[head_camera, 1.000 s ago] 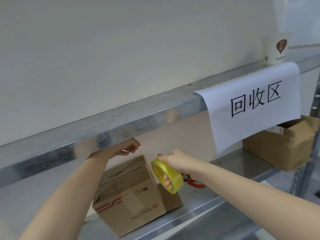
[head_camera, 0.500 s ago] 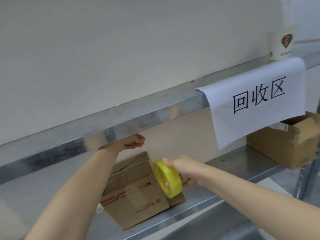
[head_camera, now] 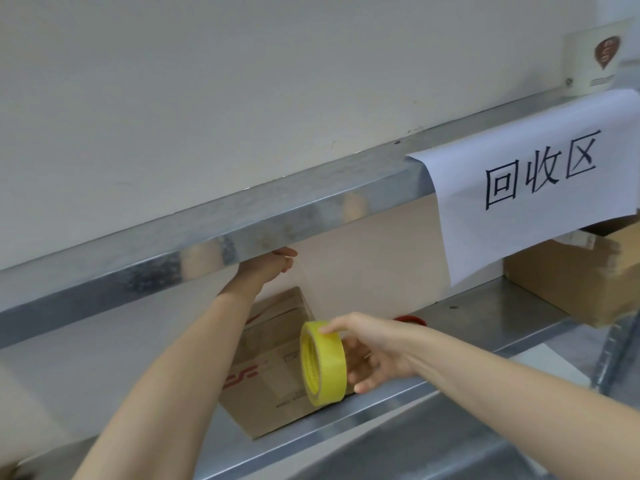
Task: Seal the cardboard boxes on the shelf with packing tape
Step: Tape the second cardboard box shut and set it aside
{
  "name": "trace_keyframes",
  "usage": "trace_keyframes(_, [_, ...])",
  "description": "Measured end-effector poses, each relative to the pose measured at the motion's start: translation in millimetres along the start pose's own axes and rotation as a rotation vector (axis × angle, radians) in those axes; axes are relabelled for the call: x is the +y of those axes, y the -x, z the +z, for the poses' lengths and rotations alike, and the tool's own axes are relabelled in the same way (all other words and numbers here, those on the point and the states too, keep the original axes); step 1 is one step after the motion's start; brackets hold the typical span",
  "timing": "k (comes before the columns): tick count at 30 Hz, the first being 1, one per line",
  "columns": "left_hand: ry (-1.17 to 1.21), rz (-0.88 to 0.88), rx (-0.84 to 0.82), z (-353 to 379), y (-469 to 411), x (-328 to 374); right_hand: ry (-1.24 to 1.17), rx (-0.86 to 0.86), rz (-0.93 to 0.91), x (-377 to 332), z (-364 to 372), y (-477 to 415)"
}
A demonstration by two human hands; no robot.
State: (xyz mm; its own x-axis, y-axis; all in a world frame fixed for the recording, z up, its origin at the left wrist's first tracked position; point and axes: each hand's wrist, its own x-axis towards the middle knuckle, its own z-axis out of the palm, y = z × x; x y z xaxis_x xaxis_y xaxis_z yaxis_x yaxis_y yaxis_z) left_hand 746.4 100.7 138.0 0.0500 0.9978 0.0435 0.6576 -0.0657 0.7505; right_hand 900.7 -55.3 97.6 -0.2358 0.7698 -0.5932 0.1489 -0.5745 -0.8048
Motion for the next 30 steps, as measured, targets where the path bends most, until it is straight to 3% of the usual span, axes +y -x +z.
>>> trace_keyframes(11, [-0.168,0.086,0.031,12.2,-13.5,-14.3,0.197,0.079,-0.090,9.5,20.6,-12.3])
trace_keyframes(20, [-0.370,0.030,0.088,24.8,-25.0,-24.5,0.206,0.102,-0.050,8.1,19.7,-25.5])
trace_keyframes(30, [-0.335,0.049,0.040,26.2,-32.3,-31.2,0.224,0.106,-0.031,5.1,21.9,-31.4])
